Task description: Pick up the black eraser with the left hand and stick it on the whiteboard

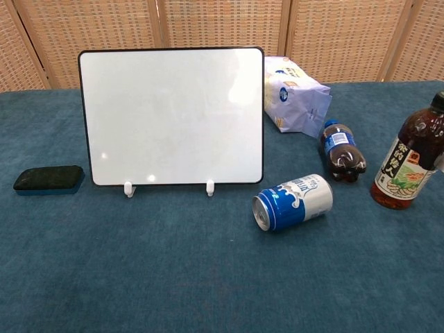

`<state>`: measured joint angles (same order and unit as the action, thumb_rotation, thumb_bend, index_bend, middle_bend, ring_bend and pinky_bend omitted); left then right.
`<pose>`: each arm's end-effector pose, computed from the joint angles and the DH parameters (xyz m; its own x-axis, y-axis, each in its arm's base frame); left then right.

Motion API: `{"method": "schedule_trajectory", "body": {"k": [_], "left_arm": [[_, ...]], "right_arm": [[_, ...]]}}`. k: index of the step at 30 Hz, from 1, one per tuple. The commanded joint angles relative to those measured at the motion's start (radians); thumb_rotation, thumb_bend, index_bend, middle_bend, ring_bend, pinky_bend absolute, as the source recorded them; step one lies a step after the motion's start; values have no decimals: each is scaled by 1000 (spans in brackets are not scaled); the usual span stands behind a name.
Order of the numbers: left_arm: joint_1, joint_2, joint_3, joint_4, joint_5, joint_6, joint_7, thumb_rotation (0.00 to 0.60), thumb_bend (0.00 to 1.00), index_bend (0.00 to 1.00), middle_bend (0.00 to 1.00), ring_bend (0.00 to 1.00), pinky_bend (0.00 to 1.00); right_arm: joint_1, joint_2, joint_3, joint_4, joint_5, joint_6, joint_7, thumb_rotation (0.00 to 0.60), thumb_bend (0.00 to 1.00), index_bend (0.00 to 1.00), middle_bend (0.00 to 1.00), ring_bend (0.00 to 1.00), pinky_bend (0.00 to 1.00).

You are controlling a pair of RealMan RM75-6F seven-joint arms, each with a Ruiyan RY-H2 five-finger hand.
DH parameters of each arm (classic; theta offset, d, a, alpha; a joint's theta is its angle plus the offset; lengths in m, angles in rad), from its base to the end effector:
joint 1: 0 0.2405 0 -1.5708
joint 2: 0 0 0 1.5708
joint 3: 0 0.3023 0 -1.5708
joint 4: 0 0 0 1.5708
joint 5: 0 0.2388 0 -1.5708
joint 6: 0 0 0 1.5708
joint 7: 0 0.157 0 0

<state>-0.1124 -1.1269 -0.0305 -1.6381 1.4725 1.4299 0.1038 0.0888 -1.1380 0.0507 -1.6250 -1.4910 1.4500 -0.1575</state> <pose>-0.3604 0.2043 0.1377 0.4576 0.0681 0.8866 0.8890 -0.0156 -0.4576 -0.3614 -0.2011 0.1399 0.5063 -0.0362 0.8616 -0.8623 -0.0115 0.5062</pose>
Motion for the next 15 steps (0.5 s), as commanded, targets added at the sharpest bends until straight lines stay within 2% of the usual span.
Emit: {"method": "schedule_trajectory", "body": {"k": [1,6,15], "left_arm": [[-13,-8,-9,4,-19,-26,-18,572,0,0,0,0,0],[-58,-6,-42,14,-74,-98,-24,573,0,33,0,0,0],[-189,-4,-98,74,-181,-315,-32,571,41,134,0,0,0]], "right_arm": [[-1,2,1,0,2,1,5,600,0,69,0,0,0],[-1,3,1,0,-2,4,10,600,0,70,0,0,0],[2,-1,-3,2,-9,-2,7,600,0,70,0,0,0]]}}
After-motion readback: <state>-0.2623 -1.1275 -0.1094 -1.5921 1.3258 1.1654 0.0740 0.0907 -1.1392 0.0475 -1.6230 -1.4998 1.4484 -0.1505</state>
